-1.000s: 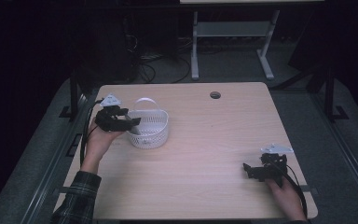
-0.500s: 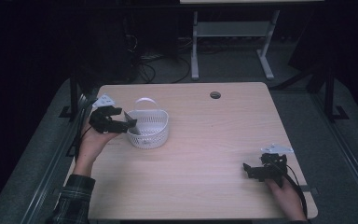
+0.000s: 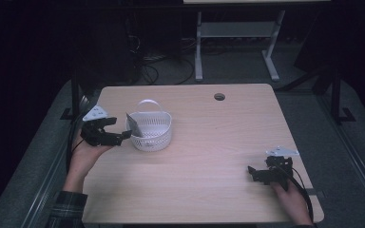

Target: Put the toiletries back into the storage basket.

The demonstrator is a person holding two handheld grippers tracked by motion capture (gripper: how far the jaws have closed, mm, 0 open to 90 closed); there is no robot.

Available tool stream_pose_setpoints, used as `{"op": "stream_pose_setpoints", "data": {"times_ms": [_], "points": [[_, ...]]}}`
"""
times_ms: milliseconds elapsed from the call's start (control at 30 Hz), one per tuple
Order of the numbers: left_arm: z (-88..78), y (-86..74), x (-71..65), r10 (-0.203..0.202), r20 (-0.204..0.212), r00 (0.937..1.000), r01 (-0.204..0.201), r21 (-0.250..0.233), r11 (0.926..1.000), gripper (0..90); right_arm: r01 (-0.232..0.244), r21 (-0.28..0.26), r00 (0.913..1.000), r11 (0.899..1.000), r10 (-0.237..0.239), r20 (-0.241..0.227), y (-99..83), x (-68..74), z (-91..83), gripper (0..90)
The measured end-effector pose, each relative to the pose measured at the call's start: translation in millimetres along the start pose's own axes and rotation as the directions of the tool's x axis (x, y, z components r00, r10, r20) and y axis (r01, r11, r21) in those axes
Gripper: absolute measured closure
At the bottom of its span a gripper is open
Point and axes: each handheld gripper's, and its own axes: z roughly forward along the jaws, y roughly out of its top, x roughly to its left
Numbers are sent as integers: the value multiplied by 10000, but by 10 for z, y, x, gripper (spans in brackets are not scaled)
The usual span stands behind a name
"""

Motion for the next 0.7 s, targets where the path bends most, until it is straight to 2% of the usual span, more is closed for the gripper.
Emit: {"op": "stream_pose_setpoints", "data": {"times_ms": [300, 700], "points": [[-91, -178, -140, 183, 30, 9998, -183, 40, 9998, 157, -2, 0, 10000, 10000, 2, 0, 0, 0, 0, 0], [-17, -490, -376, 168, 318, 9994, -177, 282, 9994, 157, -3, 0, 10000, 10000, 3, 0, 0, 0, 0, 0]]}}
